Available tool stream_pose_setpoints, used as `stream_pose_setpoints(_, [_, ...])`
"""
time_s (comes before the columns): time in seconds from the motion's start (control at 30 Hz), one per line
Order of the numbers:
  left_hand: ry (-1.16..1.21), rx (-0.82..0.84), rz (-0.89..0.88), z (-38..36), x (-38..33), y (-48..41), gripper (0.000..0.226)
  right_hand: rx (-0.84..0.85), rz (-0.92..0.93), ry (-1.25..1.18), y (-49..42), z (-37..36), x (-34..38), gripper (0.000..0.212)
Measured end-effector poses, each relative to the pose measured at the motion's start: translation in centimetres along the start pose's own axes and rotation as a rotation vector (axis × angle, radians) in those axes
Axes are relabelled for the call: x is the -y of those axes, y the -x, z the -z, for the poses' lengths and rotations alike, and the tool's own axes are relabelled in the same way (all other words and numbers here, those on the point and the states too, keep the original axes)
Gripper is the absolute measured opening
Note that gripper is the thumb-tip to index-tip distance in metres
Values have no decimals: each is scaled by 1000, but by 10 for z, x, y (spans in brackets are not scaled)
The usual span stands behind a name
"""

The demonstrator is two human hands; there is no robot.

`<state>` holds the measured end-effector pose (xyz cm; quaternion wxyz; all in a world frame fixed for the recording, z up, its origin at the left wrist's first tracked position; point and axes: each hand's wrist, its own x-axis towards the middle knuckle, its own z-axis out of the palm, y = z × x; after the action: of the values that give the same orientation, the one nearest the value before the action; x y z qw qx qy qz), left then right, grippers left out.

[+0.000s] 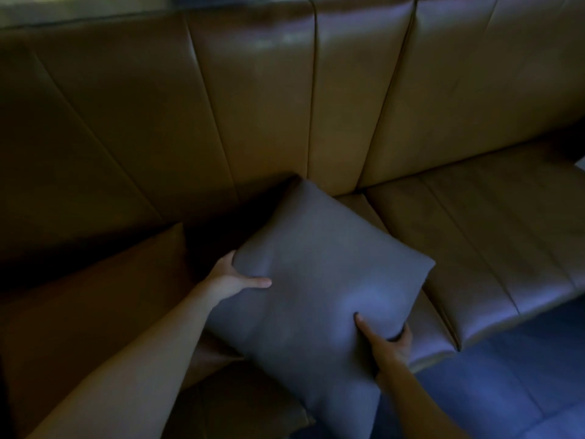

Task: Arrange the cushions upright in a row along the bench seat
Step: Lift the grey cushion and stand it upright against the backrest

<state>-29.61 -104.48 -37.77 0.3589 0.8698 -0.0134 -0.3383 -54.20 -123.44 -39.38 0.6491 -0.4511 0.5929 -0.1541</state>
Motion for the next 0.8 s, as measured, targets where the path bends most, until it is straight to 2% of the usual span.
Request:
stream_pose_setpoints(0.07, [38,53,-51,-3,-28,11,79,-16,49,-18,-9,7,13,119])
stream_pose_setpoints(0.13, [65,66,-36,-10,-48,8,94,-5,106,-32,-19,13,23,126])
stream_pose_setpoints(0.2, [78,90,-28,-20,-54,1,102,-7,127,-11,-32,18,30,117])
stream_pose_setpoints(0.23, [78,103,-13,-27,-50,-7,102,3,124,-6,-37,20,29,113])
stream_pose_setpoints(0.37, [17,104,71,-41,-28,-18,111,63,47,101,-48,17,8,126])
stream_pose_setpoints(0.47, [-7,117,105,-42,-8,-24,128,66,64,170,-51,14,-3,123])
stream_pose_setpoints(0.57, [-11,102,105,-40,-6,-22,128,46,51,176,-55,13,1,122])
stream_pose_setpoints(0.7, [32,-51,86,-42,-16,-3,114,51,9,235,-46,9,10,119])
stream_pose_setpoints(0.8, [308,-307,49,-52,-20,26,100,37,-34,265,-31,6,19,113])
